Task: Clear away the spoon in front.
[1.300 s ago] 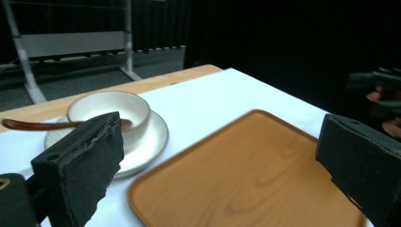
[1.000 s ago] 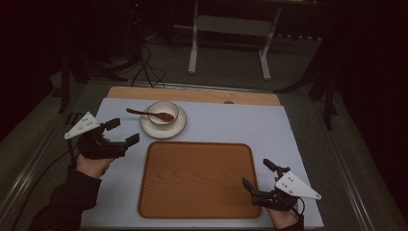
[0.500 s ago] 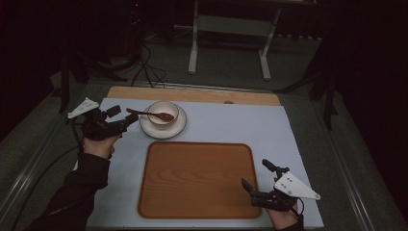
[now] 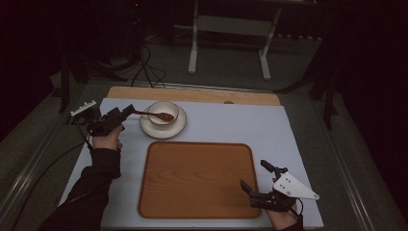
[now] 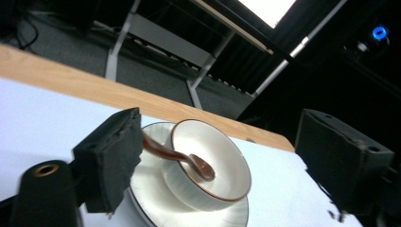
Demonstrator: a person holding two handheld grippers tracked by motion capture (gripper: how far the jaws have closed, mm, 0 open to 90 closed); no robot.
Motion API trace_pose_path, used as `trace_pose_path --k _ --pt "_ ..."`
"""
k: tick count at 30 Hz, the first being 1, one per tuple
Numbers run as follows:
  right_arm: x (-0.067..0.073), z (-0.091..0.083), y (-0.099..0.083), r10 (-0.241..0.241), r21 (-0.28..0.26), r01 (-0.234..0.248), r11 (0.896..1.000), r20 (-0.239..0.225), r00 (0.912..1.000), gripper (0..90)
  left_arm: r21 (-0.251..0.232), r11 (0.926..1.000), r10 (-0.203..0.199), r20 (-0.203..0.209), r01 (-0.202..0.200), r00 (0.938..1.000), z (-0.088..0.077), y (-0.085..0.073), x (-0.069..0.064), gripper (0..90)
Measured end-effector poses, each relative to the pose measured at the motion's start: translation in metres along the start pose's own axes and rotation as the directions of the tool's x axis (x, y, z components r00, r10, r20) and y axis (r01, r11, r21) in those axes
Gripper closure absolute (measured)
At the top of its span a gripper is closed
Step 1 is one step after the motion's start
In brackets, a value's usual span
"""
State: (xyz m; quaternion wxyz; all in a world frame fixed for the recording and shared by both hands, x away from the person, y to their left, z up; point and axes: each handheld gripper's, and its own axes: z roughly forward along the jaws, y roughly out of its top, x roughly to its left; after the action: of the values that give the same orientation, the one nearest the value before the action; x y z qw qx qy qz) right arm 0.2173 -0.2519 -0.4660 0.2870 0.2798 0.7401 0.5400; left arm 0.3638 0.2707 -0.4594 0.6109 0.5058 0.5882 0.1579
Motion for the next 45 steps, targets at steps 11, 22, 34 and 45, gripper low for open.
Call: trace_pose_path --k 11,22,34,45 --pt "-0.002 0.0 -0.001 0.013 -0.001 -0.013 1.0 -0.009 0.9999 10.3 -0.025 0.9938 -0.11 -0.085 0.108 0.9903 0.027 -0.023 0.012 22.3" --pt "-0.003 0.0 -0.002 0.023 0.008 -0.023 1.0 -0.026 0.9994 10.4 -0.066 0.9822 -0.182 -0.117 0.176 0.9762 0.049 -0.036 0.016 38.5" --pt "-0.005 0.001 -0.003 0.034 0.012 -0.033 0.999 -0.033 0.9989 10.4 -0.125 0.948 -0.309 -0.134 0.293 0.9417 0.06 -0.039 0.015 65.8" --pt "-0.005 0.002 -0.004 0.037 0.016 -0.037 0.999 -0.036 0.9986 10.4 -0.145 0.9315 -0.35 -0.109 0.334 0.9303 0.059 -0.039 0.016 83.1"
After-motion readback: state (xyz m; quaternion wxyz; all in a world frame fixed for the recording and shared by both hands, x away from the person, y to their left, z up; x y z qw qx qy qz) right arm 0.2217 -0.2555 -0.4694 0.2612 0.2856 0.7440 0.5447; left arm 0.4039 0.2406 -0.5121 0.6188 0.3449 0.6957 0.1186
